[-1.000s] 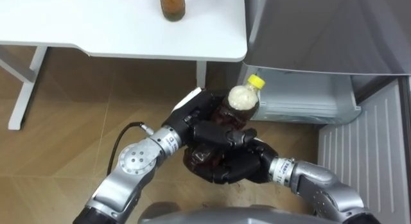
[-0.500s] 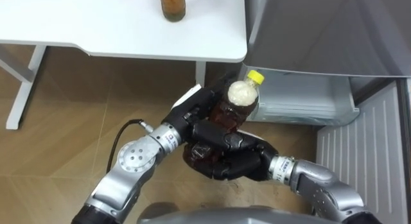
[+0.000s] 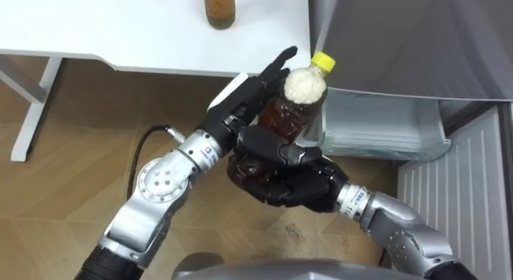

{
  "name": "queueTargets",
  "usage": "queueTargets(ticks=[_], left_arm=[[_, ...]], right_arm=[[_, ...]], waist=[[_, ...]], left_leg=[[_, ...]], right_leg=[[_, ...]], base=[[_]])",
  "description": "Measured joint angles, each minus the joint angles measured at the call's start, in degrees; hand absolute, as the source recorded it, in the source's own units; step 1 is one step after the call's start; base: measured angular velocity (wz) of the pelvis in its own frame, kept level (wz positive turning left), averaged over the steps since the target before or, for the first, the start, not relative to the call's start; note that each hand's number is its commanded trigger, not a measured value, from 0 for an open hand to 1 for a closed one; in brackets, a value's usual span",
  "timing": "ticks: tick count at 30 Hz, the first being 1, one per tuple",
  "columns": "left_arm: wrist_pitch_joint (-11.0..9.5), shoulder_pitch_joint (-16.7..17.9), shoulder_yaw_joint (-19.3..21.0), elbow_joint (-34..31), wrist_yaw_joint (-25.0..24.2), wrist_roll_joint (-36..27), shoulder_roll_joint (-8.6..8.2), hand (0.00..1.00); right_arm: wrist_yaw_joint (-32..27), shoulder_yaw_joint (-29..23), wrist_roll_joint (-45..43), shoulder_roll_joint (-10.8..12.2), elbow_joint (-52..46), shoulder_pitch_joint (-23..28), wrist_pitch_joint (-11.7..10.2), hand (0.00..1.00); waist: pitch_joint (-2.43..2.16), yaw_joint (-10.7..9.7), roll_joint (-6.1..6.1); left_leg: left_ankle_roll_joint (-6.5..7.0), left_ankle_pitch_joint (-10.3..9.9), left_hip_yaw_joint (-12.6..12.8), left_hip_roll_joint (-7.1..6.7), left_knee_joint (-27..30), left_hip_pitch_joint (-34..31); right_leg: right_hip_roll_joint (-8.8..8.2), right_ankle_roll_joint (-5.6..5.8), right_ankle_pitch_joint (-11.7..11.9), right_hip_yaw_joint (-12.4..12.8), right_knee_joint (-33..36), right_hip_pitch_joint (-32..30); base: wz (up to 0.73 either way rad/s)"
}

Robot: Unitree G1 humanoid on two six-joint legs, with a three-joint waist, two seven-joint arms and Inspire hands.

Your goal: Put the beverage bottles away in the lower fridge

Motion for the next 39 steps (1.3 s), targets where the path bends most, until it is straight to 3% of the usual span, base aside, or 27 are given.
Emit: queueTargets(ticks=[6, 10, 12, 15, 25, 33, 39], left_arm=[[-0.13, 0.03, 1.01, -3.81, 0.8, 0.14, 0.06, 0.0], [-5.22, 0.02, 5.56, -8.64, 2.37, -1.17, -1.3, 0.0], [-6.43, 0.02, 7.26, -9.05, 3.36, -2.94, -1.51, 0.0], [-6.47, 0.03, 9.38, -9.01, 4.61, -5.48, -1.51, 0.0], [-6.48, 0.06, 13.11, -9.04, 6.34, -5.66, -1.66, 0.0], [-6.65, 0.06, 16.55, -9.04, 8.41, -5.58, -1.85, 0.0], [-7.87, 0.19, 17.8, -8.85, 10.16, -5.44, -1.98, 0.0]], right_arm=[[0.1, -0.64, -0.09, 0.0, 0.0, 0.04, -1.7, 1.0], [0.15, -0.69, -0.91, -0.2, 0.97, 1.97, -1.48, 1.0], [0.16, -0.68, -0.91, -0.17, 0.97, 3.14, -0.93, 1.0], [0.72, -1.54, -0.9, -0.45, 0.99, 3.32, -0.68, 1.0], [1.98, -6.97, -2.44, -0.16, 0.99, 3.43, 0.84, 1.0], [1.99, -7.32, -2.51, -0.14, 1.0, 3.85, 0.83, 1.0], [1.98, -9.0, -2.43, -0.37, 1.0, 5.36, 0.79, 1.0]], waist=[[0.07, 0.05, 0.29], [0.03, 0.06, 0.33], [0.01, 0.25, 0.47], [0.07, 0.21, 0.82], [-0.22, 0.34, 1.81], [-0.28, 0.51, 1.87], [-0.11, 2.69, 2.48]], left_leg=[[-0.02, -0.01, -0.06, 0.08, -0.11, -0.25], [-0.02, -0.01, -0.04, 0.09, -0.37, 0.3], [-0.02, -0.01, 0.1, 0.09, -0.39, 1.03], [-0.02, -0.01, 0.2, 0.09, -0.47, 1.21], [-0.03, -0.01, 0.22, 0.1, -0.49, 1.96], [-0.02, -0.01, 0.22, 0.1, -0.47, 2.07], [-0.03, -0.01, 0.24, 0.1, -0.9, 3.09]], right_leg=[[0.2, -0.07, 0.05, -0.02, -0.74, 0.0], [0.17, -0.06, 0.05, -0.28, -0.85, 0.45], [0.17, -0.05, 0.04, -0.25, -0.95, 1.15], [0.17, -0.05, 0.04, -0.11, -0.94, 1.16], [0.2, -0.05, 0.04, 0.19, -0.7, 1.83], [0.22, -0.06, 0.04, 0.4, -0.76, 1.91], [0.27, -0.06, 0.05, 0.55, -0.9, 2.93]], base=[[0.0], [0.0], [-0.02], [-0.03], [0.0], [0.0], [-0.01]])
